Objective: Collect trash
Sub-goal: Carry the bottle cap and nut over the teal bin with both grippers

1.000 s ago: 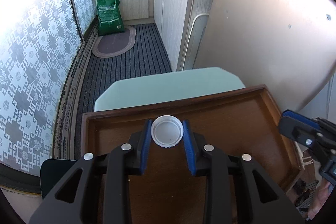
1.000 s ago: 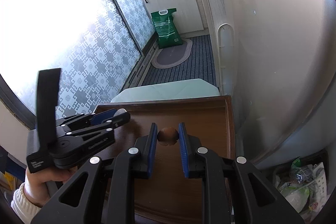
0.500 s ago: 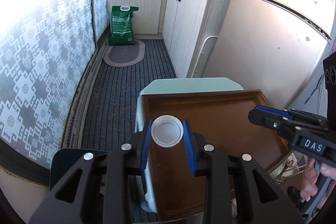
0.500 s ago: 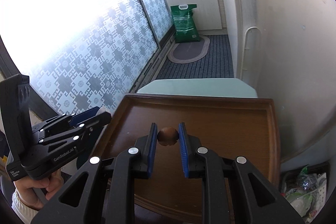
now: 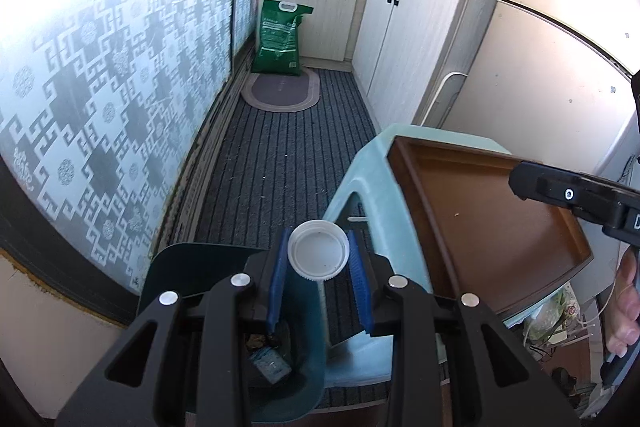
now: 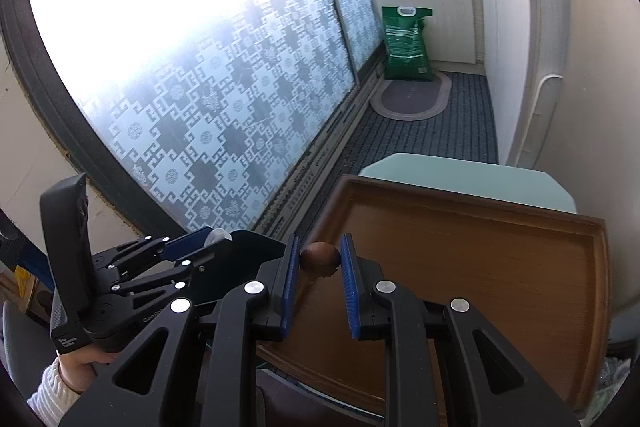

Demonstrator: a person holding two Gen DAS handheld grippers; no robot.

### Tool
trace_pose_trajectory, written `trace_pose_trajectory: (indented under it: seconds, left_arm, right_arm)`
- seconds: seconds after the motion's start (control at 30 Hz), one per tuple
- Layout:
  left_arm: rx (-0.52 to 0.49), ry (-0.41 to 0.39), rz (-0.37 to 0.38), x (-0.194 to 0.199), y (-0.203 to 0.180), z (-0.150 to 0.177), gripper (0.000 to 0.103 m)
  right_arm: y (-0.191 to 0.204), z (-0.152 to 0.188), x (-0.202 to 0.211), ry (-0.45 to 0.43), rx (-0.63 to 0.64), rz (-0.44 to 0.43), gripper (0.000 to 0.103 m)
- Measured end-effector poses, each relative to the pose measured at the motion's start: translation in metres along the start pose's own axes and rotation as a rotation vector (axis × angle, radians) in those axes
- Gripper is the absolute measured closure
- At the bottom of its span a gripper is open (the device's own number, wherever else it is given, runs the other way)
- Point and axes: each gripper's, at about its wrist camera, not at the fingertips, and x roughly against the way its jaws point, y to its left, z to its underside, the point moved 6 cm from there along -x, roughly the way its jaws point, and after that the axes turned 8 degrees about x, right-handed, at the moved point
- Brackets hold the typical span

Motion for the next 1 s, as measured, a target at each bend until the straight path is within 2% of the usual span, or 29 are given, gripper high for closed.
trace_pose_trajectory:
  seconds: [0.2, 0.3, 0.47, 0.57, 0.7, 0.87, 0.93, 1.0]
  left_arm:
    - [0.036, 0.021, -0.013, 0.001, 0.033, 0.009, 0.071]
    - [0.072, 0.065, -0.020, -0.010, 0.055, 0.022, 0.071]
    - [0.073, 0.116, -0.051, -0.025, 0.077, 0.039, 0.071]
    - [0.076, 0.178, -0.068, -0.037, 0.090, 0.054, 0.071]
    - [0.087, 0.226, -0.087, -0.044, 0.103, 0.066, 0.063]
    - [0.078, 0.191, -0.084, -0.032, 0.110, 0.063, 0.064]
    - [0.076, 0.163, -0.074, -0.022, 0.111, 0.059, 0.070]
    - [0.065, 0.122, -0.058, -0.012, 0.109, 0.055, 0.071]
  right_arm:
    - [0.026, -0.006, -0.018, 0.021, 0.008, -0.034, 0.082]
    - [0.042, -0.010, -0.027, 0.035, 0.028, -0.037, 0.082]
    - [0.061, -0.013, -0.045, 0.067, 0.046, -0.043, 0.082]
    - [0.074, -0.014, -0.055, 0.085, 0.058, -0.049, 0.082]
    - [0.089, -0.013, -0.070, 0.109, 0.071, -0.057, 0.082]
    - [0.103, -0.010, -0.085, 0.142, 0.089, -0.058, 0.082]
    - [0.106, -0.007, -0.092, 0.162, 0.098, -0.053, 0.082]
    - [0.108, -0.003, -0.100, 0.184, 0.107, -0.046, 0.082]
